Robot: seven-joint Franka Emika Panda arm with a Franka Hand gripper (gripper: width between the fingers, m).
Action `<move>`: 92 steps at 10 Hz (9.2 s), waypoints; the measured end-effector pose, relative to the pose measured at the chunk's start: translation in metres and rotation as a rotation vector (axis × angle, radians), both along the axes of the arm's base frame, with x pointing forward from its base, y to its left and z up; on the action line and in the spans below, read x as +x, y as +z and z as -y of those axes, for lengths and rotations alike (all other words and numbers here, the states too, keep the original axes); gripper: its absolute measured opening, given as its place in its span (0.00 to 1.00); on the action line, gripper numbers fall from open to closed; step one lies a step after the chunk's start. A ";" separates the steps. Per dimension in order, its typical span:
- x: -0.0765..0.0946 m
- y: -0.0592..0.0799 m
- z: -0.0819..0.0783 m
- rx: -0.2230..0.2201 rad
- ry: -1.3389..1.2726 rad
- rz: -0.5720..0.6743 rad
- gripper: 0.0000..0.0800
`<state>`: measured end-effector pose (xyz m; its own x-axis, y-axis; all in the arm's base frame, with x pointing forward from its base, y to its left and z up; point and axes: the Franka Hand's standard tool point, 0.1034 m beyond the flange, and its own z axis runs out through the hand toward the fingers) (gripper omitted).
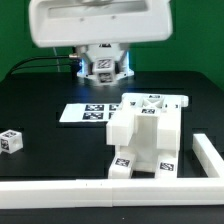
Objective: Assemble chair
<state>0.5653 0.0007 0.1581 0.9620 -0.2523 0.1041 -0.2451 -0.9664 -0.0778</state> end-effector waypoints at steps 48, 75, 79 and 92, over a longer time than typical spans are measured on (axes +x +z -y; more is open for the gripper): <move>0.021 -0.037 -0.076 -0.161 0.223 0.362 0.81; 0.023 -0.036 -0.071 0.109 -1.007 -0.120 0.35; 0.024 -0.036 -0.073 0.142 -1.215 -0.142 0.35; 0.026 -0.039 -0.075 0.022 -0.126 -0.090 0.67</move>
Offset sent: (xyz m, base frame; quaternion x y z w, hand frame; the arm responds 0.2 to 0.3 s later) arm 0.0000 0.0000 0.0000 0.0000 0.1938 0.0000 0.9810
